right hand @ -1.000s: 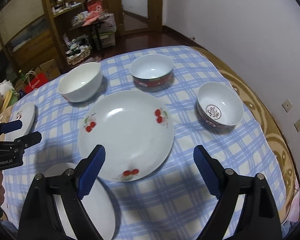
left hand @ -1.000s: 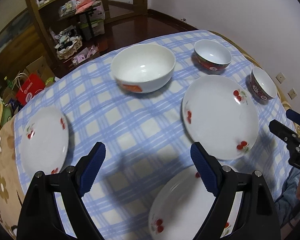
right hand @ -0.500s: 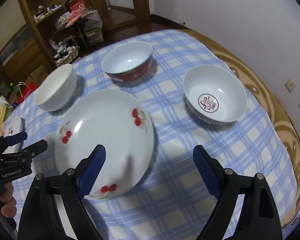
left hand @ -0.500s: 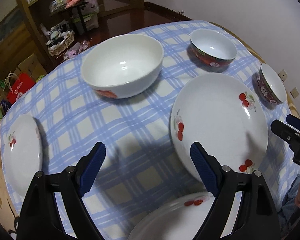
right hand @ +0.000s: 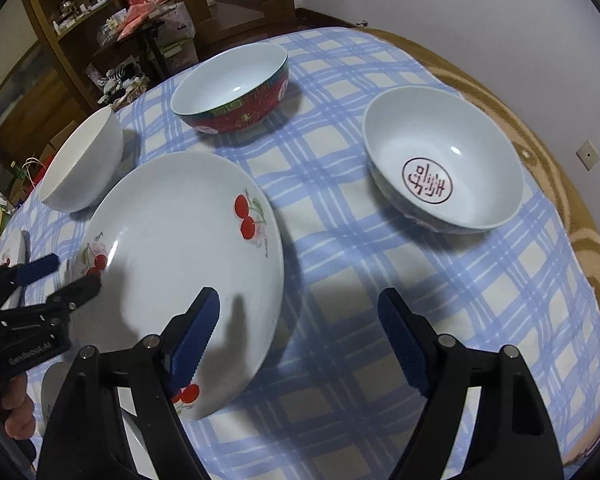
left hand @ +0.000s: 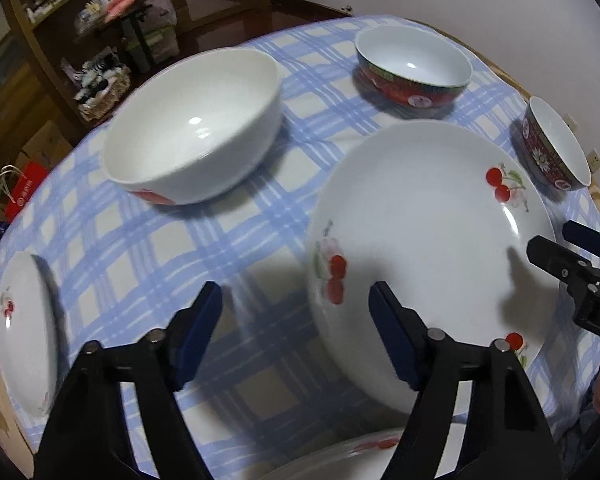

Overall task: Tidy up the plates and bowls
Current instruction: 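Carry the held plate with both tools over another cherry plate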

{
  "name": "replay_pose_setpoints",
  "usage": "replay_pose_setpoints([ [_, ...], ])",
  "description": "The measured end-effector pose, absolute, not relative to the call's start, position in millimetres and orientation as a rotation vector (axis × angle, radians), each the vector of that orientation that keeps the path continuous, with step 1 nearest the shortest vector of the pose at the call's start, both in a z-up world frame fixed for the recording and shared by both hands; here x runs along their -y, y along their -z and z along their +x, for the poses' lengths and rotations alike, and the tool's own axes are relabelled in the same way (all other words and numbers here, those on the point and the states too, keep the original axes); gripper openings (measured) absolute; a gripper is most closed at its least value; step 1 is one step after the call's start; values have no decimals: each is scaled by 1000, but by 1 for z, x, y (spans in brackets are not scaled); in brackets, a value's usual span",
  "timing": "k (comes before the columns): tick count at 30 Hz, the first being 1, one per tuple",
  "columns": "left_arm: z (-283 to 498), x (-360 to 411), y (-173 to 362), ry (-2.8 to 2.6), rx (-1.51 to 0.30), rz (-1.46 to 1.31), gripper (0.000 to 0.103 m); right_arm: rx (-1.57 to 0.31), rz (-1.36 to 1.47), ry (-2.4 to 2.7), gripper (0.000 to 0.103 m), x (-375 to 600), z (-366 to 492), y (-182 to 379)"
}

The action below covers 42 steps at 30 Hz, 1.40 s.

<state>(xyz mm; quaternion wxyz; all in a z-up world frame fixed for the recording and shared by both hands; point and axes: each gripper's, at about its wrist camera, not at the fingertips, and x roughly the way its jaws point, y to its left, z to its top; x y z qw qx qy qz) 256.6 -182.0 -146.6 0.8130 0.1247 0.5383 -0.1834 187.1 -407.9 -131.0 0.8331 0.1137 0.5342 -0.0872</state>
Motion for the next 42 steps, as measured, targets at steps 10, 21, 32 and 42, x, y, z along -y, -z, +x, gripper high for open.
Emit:
replay_pose_setpoints([
  [10, 257, 187, 153, 398, -1166, 273, 56, -1161, 255, 160, 67, 405, 190, 140],
  [21, 259, 185, 152, 398, -1166, 180, 26, -1164, 296, 106, 23, 399, 192, 140],
  [32, 251, 185, 151, 404, -1150, 161, 22, -1129, 225, 103, 20, 387, 189, 136],
  [42, 254, 172, 148, 399, -1172, 70, 18, -1086, 271, 114, 15, 391, 187, 126],
])
